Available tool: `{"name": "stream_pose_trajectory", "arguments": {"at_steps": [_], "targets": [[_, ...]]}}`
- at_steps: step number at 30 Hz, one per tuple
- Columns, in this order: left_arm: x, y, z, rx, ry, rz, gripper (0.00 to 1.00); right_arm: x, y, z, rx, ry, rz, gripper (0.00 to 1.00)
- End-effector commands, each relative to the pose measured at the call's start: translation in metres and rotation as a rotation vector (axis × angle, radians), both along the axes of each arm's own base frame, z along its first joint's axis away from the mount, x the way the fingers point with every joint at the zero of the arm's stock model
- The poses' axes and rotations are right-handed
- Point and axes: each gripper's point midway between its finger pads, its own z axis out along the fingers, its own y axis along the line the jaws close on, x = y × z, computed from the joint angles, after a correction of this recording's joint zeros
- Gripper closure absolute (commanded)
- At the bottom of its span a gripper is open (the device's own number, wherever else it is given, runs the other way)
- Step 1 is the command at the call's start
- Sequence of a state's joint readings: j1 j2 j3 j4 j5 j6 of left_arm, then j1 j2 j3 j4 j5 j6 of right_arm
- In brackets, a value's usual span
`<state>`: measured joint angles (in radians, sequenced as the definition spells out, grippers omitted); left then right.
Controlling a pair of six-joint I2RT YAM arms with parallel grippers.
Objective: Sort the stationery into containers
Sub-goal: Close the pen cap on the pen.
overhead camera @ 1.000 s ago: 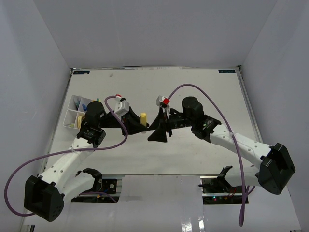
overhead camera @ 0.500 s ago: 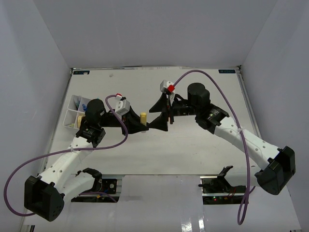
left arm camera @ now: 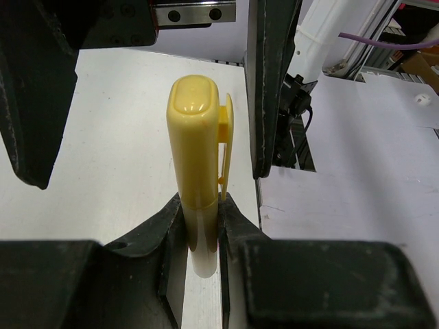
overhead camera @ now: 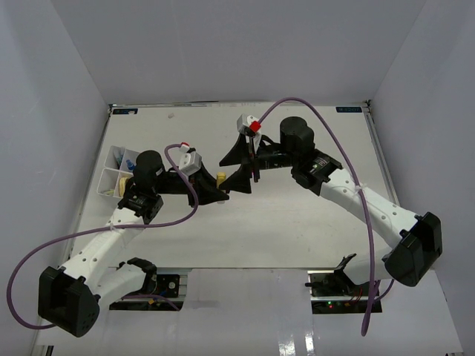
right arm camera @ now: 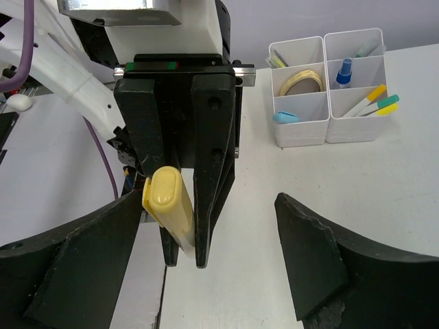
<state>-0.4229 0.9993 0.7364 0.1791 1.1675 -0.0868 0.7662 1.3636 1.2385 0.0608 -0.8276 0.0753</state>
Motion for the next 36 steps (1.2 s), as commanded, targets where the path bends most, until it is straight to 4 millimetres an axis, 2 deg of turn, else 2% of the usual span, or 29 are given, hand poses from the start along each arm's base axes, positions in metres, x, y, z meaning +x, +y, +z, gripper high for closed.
{"name": "stream_pose_trajectory", "arguments": {"at_steps": [1,6,14,19,24,28,32,36], "targets": [[-0.001,-0.002,0.015,-0.013,-0.036,-0.013,1.0,-0.005,0.005,0.032,0.074,-0.057,0.042,0.16],[0.001,-0.002,0.015,-0.011,-0.027,-0.01,1.0,-0.005,0.009,0.032,0.082,-0.052,0.049,0.2],[0.005,-0.002,0.014,-0.008,-0.022,0.013,1.0,-0.01,0.012,0.029,0.084,-0.037,0.078,0.38],[0.006,-0.002,0.013,-0.007,-0.013,0.017,1.0,-0.013,0.011,0.027,0.086,-0.03,0.082,0.38],[0.006,-0.003,0.011,-0.004,0.0,0.012,1.0,-0.014,0.009,0.04,0.107,-0.05,0.075,0.37],[0.007,-0.003,0.011,-0.003,0.002,0.017,1.0,-0.012,0.008,0.043,0.112,-0.057,0.057,0.38],[0.007,-0.003,0.011,-0.003,0.003,0.017,1.0,-0.012,0.007,0.042,0.113,-0.057,0.054,0.42],[0.007,-0.003,0.011,-0.003,0.003,0.015,1.0,-0.013,0.007,0.046,0.124,-0.063,0.054,0.51]]}}
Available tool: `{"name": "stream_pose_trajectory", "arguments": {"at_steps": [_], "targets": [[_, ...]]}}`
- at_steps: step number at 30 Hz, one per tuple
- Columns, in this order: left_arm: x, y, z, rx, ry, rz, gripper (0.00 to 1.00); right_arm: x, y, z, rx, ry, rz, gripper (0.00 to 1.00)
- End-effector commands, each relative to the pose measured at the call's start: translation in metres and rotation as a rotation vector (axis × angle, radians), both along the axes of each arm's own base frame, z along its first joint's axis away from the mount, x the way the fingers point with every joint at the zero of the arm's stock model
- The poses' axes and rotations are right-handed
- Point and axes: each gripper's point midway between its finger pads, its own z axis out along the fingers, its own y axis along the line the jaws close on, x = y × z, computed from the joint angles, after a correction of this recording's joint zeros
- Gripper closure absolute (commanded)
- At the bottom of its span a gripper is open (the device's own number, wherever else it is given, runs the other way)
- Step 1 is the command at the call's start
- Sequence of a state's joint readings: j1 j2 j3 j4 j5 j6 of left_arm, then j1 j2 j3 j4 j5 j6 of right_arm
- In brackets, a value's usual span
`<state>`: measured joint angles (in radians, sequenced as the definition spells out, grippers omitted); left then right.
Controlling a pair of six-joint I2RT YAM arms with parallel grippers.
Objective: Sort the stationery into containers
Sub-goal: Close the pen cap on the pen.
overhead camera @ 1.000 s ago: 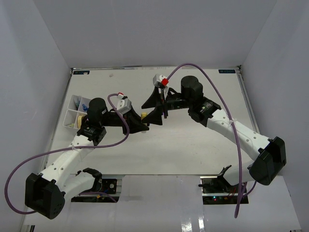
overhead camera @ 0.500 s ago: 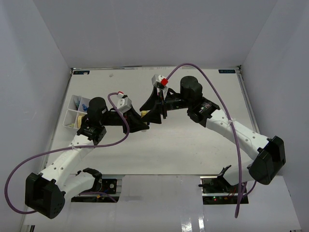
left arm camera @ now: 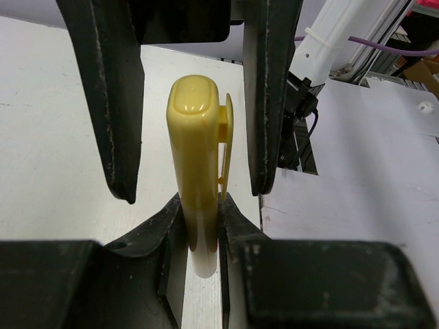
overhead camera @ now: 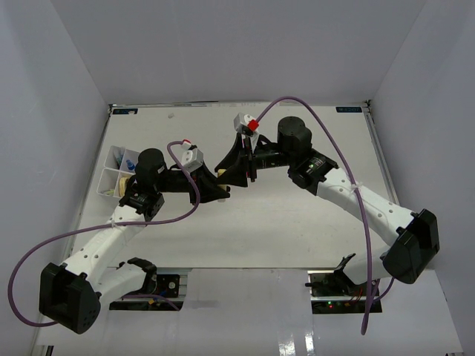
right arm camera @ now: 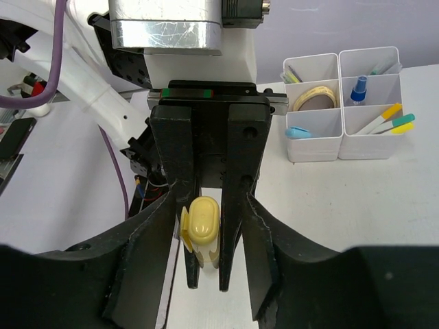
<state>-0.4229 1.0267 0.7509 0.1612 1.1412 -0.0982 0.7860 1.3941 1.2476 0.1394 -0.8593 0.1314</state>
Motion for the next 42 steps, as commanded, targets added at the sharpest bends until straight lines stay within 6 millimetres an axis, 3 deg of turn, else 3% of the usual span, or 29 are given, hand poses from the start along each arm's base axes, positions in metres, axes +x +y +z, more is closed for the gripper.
{"name": "stream_pose_trajectory", "arguments": {"at_steps": [1,8,19,25,33,42], "targets": [[-0.001,-0.001,0.014,-0.017,-0.034,-0.013,1.0,-0.006,-0.004,0.039,0.091,-0.078,0.004,0.52],[-0.002,-0.001,0.015,-0.019,-0.037,-0.016,1.0,-0.006,-0.004,0.04,0.093,-0.073,0.007,0.55],[-0.003,-0.001,0.019,-0.032,-0.049,-0.022,1.0,-0.007,-0.003,0.02,0.072,-0.031,0.011,0.79],[-0.006,-0.003,0.034,-0.08,-0.06,-0.036,1.0,-0.01,-0.005,0.002,0.046,-0.002,0.014,0.92],[0.004,-0.003,0.063,-0.115,-0.124,-0.003,1.0,-0.017,-0.008,-0.026,-0.027,0.047,0.043,0.92],[0.013,-0.007,0.076,-0.116,-0.132,-0.018,1.0,-0.026,-0.012,-0.055,-0.13,0.092,0.075,0.92]]}}
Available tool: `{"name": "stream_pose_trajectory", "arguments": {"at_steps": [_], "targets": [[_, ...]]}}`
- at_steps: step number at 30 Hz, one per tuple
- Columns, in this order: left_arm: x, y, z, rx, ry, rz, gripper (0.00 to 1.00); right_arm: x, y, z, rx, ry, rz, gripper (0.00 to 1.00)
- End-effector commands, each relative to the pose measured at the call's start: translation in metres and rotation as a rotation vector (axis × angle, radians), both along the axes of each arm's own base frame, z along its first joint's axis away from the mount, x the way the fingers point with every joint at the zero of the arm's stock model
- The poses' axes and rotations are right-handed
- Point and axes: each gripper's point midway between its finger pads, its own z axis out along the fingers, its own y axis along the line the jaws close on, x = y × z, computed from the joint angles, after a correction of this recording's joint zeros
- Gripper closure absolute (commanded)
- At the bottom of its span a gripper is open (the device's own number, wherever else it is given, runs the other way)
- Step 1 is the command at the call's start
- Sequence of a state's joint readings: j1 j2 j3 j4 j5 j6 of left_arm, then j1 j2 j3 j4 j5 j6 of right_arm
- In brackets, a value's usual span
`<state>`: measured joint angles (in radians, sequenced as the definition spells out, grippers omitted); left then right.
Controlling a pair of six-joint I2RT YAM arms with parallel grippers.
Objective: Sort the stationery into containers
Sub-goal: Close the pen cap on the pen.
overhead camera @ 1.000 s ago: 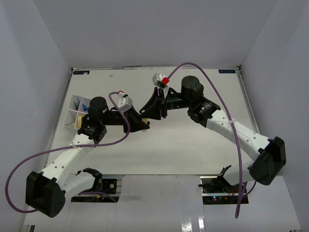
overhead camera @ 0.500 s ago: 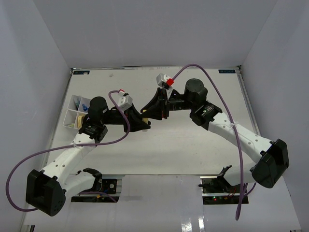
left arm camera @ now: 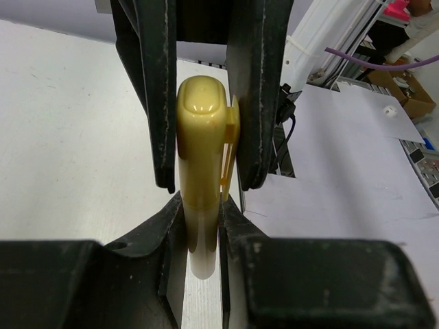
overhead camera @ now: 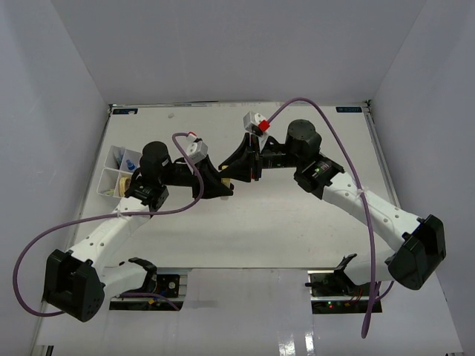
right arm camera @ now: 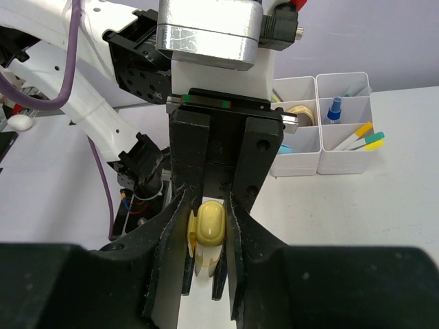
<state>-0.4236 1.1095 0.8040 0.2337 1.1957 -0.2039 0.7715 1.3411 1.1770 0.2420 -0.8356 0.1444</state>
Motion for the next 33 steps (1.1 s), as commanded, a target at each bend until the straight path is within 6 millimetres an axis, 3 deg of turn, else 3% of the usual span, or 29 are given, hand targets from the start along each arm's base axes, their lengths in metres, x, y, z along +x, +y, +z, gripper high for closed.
{"name": "stream_pose_trajectory", "arguments": {"at_steps": [1,16,33], "targets": [[0.009,0.001,0.069,-0.105,-0.203,0.044,1.0,-0.029,-0.003,-0.064,-0.193,0.142,0.115,0.92],[0.015,0.001,0.102,-0.173,-0.28,0.079,1.0,-0.043,-0.013,-0.104,-0.283,0.206,0.132,0.92],[0.013,0.001,0.121,-0.205,-0.328,0.079,1.0,-0.053,-0.014,-0.134,-0.355,0.282,0.167,0.92]]}}
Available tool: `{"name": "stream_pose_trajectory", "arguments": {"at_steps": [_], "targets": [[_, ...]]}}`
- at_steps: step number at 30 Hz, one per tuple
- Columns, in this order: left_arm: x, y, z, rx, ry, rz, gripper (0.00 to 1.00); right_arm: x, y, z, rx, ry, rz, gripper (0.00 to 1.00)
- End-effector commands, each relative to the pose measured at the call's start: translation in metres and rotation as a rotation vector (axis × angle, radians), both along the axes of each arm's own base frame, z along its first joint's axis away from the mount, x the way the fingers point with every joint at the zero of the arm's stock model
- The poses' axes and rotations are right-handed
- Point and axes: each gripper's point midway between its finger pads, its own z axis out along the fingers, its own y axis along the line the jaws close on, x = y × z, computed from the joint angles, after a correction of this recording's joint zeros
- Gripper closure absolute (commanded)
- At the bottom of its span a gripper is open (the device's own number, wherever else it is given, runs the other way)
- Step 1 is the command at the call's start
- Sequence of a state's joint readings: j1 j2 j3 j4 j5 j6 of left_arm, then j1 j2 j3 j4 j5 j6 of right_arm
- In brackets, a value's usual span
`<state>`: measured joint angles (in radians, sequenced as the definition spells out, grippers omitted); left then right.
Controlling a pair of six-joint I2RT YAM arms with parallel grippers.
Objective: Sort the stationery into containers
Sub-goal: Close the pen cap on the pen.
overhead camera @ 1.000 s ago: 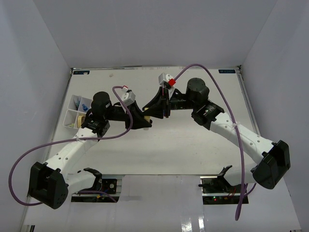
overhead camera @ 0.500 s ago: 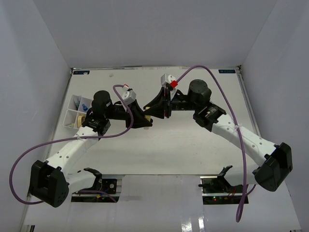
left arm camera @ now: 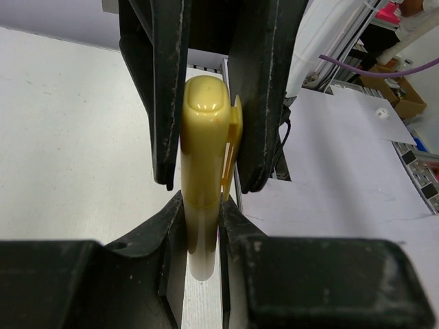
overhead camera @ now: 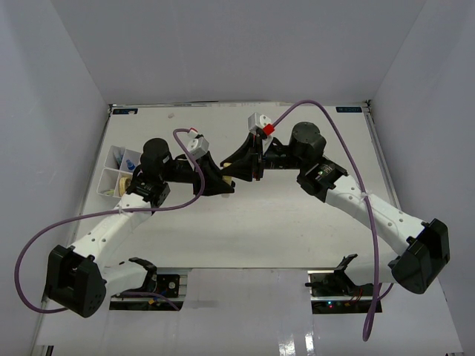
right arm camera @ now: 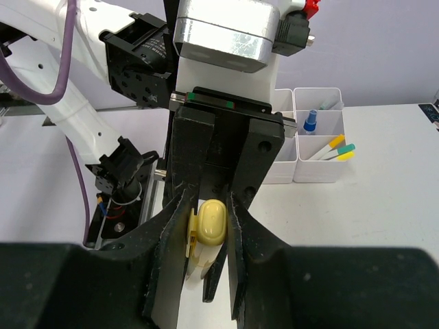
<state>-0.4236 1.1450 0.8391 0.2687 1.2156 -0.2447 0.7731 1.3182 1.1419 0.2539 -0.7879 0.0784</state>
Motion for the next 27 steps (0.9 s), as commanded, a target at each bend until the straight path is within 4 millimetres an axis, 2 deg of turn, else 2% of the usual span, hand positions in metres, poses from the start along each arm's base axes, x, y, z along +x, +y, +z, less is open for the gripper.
{"name": "stream_pose_trajectory", "arguments": {"at_steps": [1,27], "targets": [[0.009,0.005,0.113,-0.198,-0.338,0.101,1.0,-0.062,-0.012,-0.13,-0.361,0.357,0.213,0.92],[0.017,0.011,0.133,-0.227,-0.379,0.143,1.0,-0.081,-0.027,-0.165,-0.447,0.425,0.222,0.92]]}}
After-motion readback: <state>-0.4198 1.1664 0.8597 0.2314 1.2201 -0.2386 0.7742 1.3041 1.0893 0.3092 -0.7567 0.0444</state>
